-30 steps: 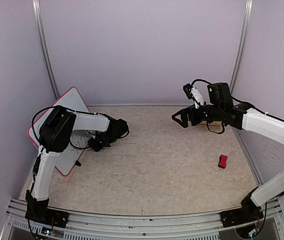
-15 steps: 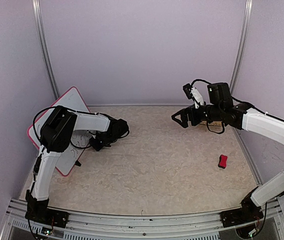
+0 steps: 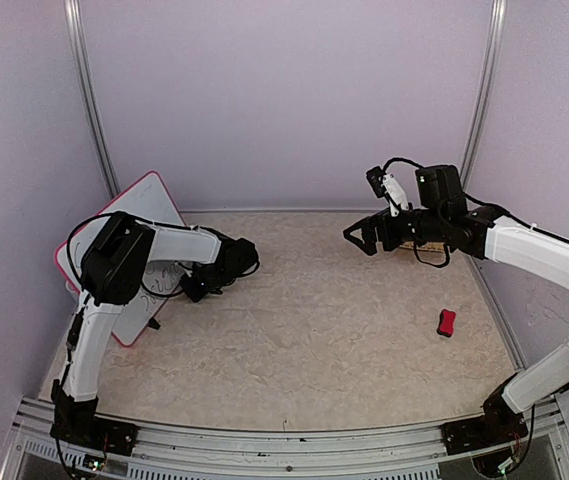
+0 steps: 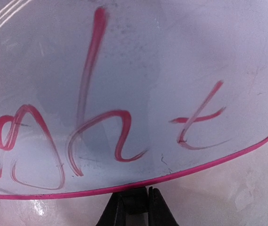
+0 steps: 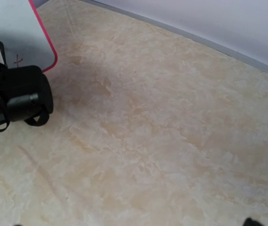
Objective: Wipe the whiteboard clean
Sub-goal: Move the whiteboard to the center of the board.
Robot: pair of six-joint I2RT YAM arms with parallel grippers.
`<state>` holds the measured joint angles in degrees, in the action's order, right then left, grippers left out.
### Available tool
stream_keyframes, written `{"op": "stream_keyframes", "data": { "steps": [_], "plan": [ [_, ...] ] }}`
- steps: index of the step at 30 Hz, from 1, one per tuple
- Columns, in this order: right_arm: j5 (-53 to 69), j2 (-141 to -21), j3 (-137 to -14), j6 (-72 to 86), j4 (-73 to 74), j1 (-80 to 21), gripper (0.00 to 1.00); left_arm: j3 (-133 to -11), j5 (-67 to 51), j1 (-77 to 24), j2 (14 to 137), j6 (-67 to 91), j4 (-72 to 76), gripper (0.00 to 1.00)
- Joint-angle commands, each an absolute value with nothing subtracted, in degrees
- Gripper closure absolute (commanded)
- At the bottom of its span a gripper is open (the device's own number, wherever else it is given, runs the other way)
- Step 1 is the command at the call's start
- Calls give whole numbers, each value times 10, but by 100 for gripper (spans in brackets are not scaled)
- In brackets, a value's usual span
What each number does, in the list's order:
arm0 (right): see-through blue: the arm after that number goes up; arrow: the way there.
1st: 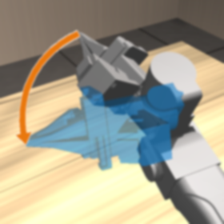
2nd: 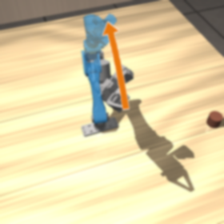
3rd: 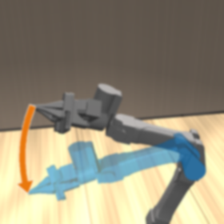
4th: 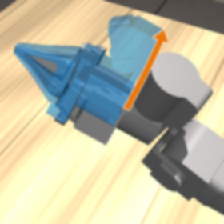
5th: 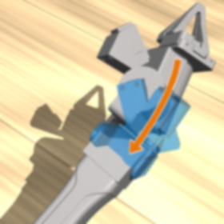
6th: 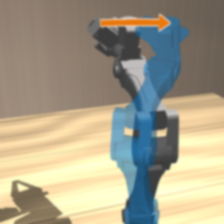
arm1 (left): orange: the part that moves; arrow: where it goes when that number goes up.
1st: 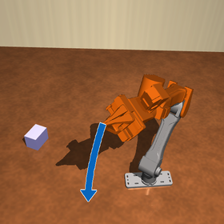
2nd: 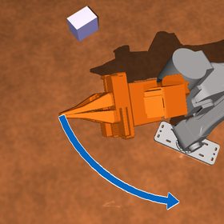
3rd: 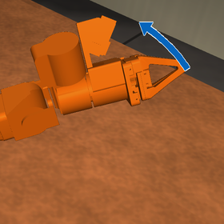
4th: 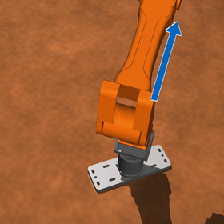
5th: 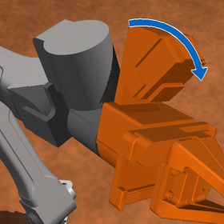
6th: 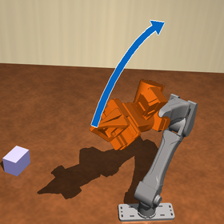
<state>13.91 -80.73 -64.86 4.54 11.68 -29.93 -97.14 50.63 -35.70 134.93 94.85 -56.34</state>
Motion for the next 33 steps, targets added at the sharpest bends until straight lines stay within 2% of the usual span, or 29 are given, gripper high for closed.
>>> {"op": "stream_keyframes", "data": {
  "steps": [1, 33],
  "plan": [
    [143, -811, -663, 50, 108, -302, 0, -980, 481, -368, 1373, 927, -554, 87],
    [132, -804, -660, 57, 107, -302, 0, -1018, 472, -453, 1392, 800, -454, 88]
  ]
}}
